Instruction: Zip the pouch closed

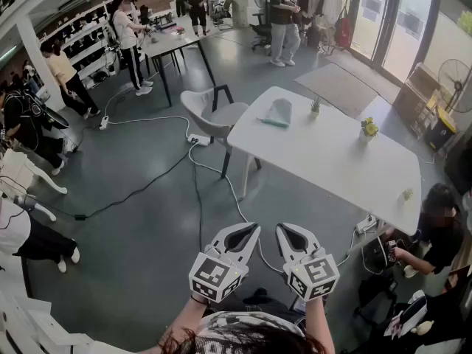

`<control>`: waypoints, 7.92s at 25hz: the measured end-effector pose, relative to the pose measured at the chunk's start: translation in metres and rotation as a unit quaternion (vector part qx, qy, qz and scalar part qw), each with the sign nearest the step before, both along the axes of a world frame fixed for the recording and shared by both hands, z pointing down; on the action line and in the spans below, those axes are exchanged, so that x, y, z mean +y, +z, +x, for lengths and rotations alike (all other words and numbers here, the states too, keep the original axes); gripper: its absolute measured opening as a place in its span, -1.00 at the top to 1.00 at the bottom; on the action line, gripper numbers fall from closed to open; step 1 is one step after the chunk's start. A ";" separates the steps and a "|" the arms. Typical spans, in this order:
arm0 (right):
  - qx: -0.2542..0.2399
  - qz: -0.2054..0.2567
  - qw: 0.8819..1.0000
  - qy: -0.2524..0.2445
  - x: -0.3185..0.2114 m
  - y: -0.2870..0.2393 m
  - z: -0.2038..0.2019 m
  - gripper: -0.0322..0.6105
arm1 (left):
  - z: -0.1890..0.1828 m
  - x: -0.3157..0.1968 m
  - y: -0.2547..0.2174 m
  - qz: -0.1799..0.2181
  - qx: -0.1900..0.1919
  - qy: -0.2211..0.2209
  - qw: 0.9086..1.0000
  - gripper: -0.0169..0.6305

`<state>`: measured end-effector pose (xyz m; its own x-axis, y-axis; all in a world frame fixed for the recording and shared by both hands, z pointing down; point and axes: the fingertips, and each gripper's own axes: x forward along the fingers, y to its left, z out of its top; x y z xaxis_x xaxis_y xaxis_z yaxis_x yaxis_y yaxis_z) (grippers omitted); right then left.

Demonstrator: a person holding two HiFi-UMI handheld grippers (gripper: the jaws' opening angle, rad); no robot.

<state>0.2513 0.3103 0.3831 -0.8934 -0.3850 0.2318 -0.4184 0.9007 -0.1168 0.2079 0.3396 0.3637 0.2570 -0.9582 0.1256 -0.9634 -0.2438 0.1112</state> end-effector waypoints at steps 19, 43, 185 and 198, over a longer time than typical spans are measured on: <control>-0.001 0.002 1.000 -0.001 -0.016 0.013 0.023 0.93 | 0.018 -0.015 0.013 -0.010 -0.006 -0.017 1.000 0.91; 0.007 -0.028 1.000 -0.008 -0.127 0.046 -0.065 0.92 | -0.075 -0.117 0.042 -0.038 -0.016 -0.036 0.999 0.91; 0.152 -0.268 0.923 0.229 -0.544 0.283 -0.263 0.91 | -0.247 -0.569 0.279 -0.278 -0.119 0.422 0.855 0.91; 0.175 -0.264 0.919 0.235 -0.560 0.291 -0.239 0.89 | -0.248 -0.578 0.277 -0.275 -0.125 0.419 0.857 0.91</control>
<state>0.0119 -0.2500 0.6742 -0.4914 -0.4609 0.7390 -0.8423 0.4673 -0.2686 -0.0398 -0.2385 0.6404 0.7244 -0.2301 0.6499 -0.4870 -0.8380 0.2461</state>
